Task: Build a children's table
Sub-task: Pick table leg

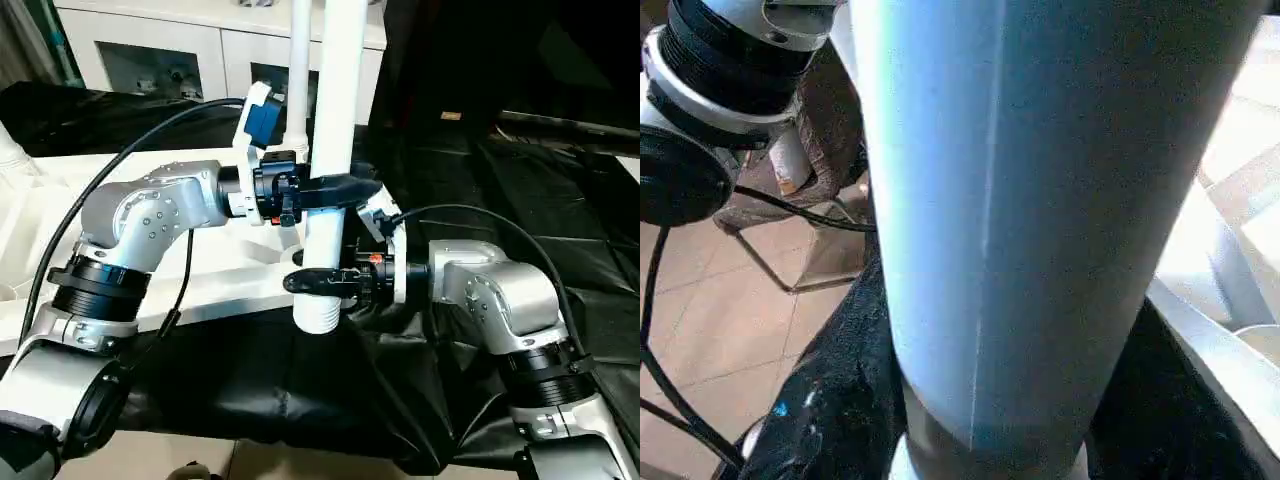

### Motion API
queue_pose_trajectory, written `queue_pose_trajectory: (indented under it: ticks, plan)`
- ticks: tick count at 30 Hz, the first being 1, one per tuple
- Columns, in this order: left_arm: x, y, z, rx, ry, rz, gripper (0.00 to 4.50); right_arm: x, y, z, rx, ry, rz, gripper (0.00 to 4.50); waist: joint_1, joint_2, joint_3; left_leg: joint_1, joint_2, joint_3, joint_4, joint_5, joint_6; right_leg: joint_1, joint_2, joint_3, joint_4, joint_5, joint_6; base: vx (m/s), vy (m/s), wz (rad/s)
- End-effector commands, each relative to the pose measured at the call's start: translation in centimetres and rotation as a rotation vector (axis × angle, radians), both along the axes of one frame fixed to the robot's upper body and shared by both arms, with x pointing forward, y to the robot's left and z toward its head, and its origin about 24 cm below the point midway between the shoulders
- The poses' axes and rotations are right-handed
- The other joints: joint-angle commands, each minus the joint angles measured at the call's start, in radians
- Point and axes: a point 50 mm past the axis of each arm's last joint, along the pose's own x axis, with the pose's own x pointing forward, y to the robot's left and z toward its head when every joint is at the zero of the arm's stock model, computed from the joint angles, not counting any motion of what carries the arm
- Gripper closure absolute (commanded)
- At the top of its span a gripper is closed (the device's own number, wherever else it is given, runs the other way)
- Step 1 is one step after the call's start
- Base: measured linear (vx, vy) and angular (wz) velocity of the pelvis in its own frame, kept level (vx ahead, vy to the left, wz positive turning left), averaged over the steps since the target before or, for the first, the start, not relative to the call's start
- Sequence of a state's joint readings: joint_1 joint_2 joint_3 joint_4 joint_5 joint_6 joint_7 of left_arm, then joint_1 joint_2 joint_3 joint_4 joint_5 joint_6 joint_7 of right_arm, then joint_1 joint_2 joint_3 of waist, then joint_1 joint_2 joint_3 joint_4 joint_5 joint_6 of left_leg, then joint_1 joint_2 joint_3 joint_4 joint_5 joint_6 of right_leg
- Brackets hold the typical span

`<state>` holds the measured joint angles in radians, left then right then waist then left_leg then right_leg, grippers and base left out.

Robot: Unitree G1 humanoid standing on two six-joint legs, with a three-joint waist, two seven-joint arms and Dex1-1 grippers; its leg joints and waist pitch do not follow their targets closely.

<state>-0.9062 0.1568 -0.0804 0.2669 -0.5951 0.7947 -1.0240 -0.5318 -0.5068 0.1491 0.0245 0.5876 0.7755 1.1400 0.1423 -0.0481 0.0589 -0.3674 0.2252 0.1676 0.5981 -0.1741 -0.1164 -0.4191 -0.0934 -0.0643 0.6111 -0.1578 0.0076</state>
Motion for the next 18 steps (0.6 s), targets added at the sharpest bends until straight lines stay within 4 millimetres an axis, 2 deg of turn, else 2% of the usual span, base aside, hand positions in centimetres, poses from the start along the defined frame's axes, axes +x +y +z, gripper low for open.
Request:
queue_pose_trajectory:
  ticks: [1,8,9,11,14,18]
  plan:
    - [-0.50,-0.39,0.53,0.002,-0.030,-0.033,2.66,0.11,-0.13,0.05,-0.002,0.005,-0.001,2.55,0.001,-0.013,-0.077,0.001,-0.008,0.016,-0.065,-0.129,0.026,0.068,-0.032,0.029,-0.054,-0.178,-0.209,0.000,0.000,0.00]
    - [-0.17,-0.30,0.33,0.026,-0.022,0.005,2.66,0.19,-0.17,0.13,0.007,-0.001,-0.005,2.62,0.001,-0.011,-0.077,0.002,-0.008,0.016,-0.065,-0.135,0.023,0.068,-0.032,0.029,-0.056,-0.189,-0.204,0.000,0.000,0.00]
    - [0.03,-0.28,0.28,0.035,-0.013,0.029,2.31,0.19,-0.17,0.14,0.009,-0.003,-0.007,2.62,0.001,-0.010,-0.077,0.002,-0.007,0.015,-0.065,-0.135,0.021,0.068,-0.032,0.029,-0.055,-0.181,-0.207,0.000,0.000,0.00]
    - [-0.16,-0.25,0.26,0.032,0.003,0.001,1.96,0.21,-0.15,0.13,0.013,-0.004,-0.012,2.62,0.001,-0.010,-0.077,0.001,-0.008,0.016,-0.064,-0.134,0.022,0.068,-0.031,0.028,-0.055,-0.179,-0.208,0.000,0.000,0.00]
    - [-0.58,-0.35,0.55,-0.050,0.024,-0.036,1.68,0.21,-0.12,0.16,0.041,-0.011,-0.039,2.63,0.001,-0.006,-0.079,0.002,-0.008,0.016,-0.063,-0.125,0.021,0.068,-0.032,0.029,-0.052,-0.157,-0.223,0.000,0.000,0.00]
    - [-0.32,-0.44,0.84,-0.139,-0.010,0.019,1.33,0.33,-0.15,0.23,0.065,-0.018,-0.072,2.64,0.001,-0.009,-0.079,0.000,-0.008,0.015,-0.064,-0.130,0.027,0.071,-0.031,0.028,-0.053,-0.142,-0.227,0.000,0.000,0.00]
